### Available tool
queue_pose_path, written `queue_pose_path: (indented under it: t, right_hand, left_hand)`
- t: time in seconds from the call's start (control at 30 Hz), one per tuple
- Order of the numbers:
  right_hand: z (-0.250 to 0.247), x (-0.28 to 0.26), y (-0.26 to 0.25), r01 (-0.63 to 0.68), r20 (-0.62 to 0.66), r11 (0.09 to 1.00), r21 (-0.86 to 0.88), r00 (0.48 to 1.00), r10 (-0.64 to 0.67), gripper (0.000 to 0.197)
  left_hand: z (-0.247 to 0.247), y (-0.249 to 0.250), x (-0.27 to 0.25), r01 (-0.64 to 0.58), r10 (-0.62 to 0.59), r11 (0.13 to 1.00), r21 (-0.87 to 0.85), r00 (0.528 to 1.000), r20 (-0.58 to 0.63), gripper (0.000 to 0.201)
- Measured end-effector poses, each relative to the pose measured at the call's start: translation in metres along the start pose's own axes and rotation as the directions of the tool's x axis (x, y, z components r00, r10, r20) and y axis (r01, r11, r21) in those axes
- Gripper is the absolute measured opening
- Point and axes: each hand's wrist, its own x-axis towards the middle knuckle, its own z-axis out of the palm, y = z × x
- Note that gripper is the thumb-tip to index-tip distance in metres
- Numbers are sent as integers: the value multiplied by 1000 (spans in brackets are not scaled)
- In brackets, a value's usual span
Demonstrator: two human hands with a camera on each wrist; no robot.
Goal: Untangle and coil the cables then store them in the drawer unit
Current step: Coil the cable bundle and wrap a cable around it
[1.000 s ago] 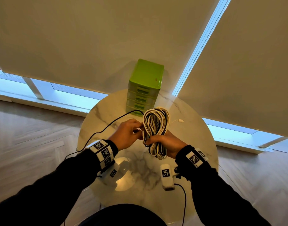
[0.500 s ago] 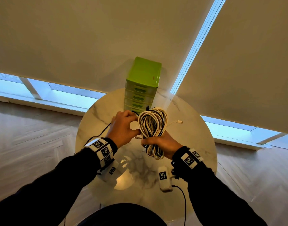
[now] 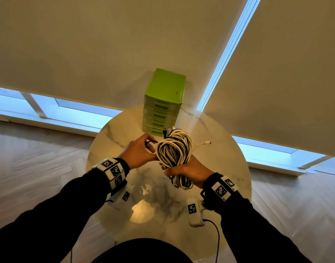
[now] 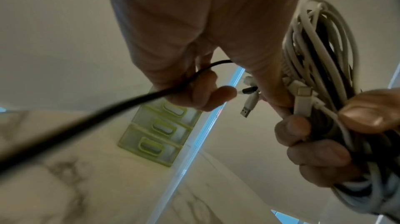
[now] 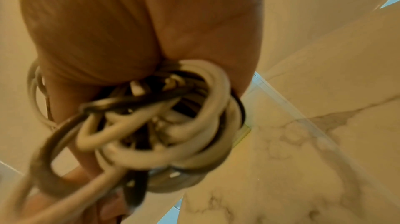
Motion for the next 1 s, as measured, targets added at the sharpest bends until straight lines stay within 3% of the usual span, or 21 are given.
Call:
queue_pose_path:
  t: [0.1,0.2,0.27,0.37,0.5,0.63,0.8,0.93,1.0]
  right_hand:
    - [-3,0,0,46,-104,996,81,994,-37,37]
    - [-8,2,0,89,-215,968,235,976,-38,23]
    - [-9,2,0,92,-223,951,295,975,-26,19]
    - [6,0,-2,71,-173,953,294,985,-20,24]
    - [29,3,4,61,-171,960,274,985,-13,49]
    - [28,5,5,40,-172,968,247,985,3,59]
    - [27,-1,4,-24,-118,967,254,991,56,37]
    - [29,-4,4,-48,-125,966,254,989,82,43]
    - [30,-5,4,-44,-105,953,300,991,78,37]
  left_hand:
    - [2,-2,-5,85,-77,974,-209,996,43,36]
    - [2,-1,-13,133,-117,921,-367,991,68,33]
    - [9,4,-18,180,-168,833,-523,983,71,31]
    - [24,18,-18,146,-180,694,-705,983,26,32]
    - [44,42,-14,84,-172,549,-831,985,-14,46]
    - [48,55,-16,162,-160,451,-878,982,99,78]
    - [49,60,-16,160,-106,486,-859,987,124,75]
    - [46,55,-13,130,-67,652,-747,991,114,72]
    - [45,54,-13,146,-39,699,-700,985,167,77]
